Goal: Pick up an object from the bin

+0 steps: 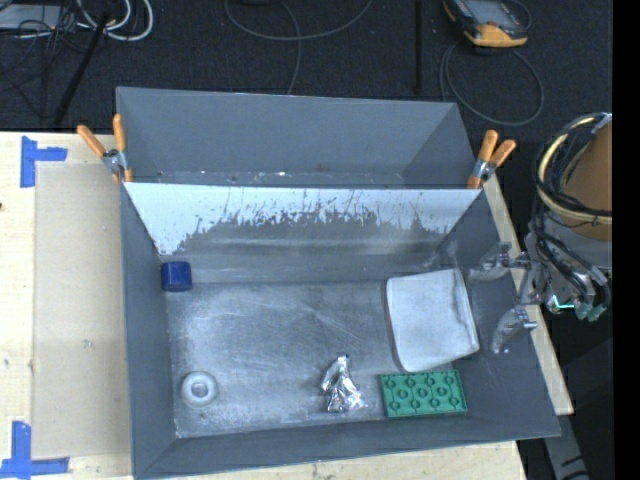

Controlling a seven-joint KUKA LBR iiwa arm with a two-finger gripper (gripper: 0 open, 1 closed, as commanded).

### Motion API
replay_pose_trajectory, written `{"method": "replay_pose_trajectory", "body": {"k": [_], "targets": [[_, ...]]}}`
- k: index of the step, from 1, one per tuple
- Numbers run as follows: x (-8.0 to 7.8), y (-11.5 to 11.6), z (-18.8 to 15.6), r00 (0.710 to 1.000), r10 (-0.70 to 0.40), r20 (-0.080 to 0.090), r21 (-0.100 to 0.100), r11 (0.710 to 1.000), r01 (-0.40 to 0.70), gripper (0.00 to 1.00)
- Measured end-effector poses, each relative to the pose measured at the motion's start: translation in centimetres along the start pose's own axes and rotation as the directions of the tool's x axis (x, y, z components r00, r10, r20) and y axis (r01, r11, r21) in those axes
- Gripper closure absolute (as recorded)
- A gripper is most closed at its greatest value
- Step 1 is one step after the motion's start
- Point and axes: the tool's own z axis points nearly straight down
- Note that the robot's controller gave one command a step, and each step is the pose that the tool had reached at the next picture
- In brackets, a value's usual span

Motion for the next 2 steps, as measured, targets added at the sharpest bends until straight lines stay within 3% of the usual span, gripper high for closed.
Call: {"method": "replay_pose_trajectory", "body": {"k": [1, 2], "targets": [[4.5, 2.5, 14.2, 0.947, -0.320, 0.018, 0.000, 0.948, 0.320, 0.00], [4.9, 3.3, 12.7, 0.966, -0.260, 0.009, 0.004, 0.966, 0.260, 0.00]]}}
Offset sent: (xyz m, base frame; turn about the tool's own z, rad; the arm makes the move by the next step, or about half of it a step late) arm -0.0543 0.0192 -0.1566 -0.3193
